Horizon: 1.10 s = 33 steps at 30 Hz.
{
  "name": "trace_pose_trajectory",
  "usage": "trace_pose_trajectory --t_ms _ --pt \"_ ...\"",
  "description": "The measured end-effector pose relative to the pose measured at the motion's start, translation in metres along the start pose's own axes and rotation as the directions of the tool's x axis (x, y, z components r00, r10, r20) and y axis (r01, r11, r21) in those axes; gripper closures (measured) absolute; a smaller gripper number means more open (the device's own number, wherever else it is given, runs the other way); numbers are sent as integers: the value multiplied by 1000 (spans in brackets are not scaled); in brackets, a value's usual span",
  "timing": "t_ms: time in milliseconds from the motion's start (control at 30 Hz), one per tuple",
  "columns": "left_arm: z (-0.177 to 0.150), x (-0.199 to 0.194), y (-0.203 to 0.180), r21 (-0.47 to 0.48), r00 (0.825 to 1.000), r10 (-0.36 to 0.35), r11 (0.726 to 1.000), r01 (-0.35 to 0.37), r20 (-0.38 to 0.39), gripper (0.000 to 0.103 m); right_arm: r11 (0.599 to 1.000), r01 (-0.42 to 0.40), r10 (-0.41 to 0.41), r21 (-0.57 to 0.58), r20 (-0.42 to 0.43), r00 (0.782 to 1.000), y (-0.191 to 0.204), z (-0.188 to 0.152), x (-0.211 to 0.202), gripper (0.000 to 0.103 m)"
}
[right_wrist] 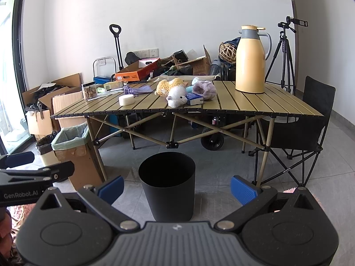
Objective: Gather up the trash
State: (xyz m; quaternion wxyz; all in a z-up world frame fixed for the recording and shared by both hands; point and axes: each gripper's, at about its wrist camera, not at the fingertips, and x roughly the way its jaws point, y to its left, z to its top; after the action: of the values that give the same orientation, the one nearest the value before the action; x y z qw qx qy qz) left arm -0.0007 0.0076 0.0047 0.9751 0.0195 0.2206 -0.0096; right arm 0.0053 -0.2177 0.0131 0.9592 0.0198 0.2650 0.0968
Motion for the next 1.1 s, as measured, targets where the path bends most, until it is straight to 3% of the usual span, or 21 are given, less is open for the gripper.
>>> trace_pose_trajectory --t_ms 967,1100 --pt "2 -3 1 -3 1000 1 1000 -1 7 0 1000 0 0 -1 5 1000 0 0 -1 0" --pt "16 -12 8 -9 1000 4 1000 -4 12 0 1000 0 0 -1 5 1000 0 0 -1 0"
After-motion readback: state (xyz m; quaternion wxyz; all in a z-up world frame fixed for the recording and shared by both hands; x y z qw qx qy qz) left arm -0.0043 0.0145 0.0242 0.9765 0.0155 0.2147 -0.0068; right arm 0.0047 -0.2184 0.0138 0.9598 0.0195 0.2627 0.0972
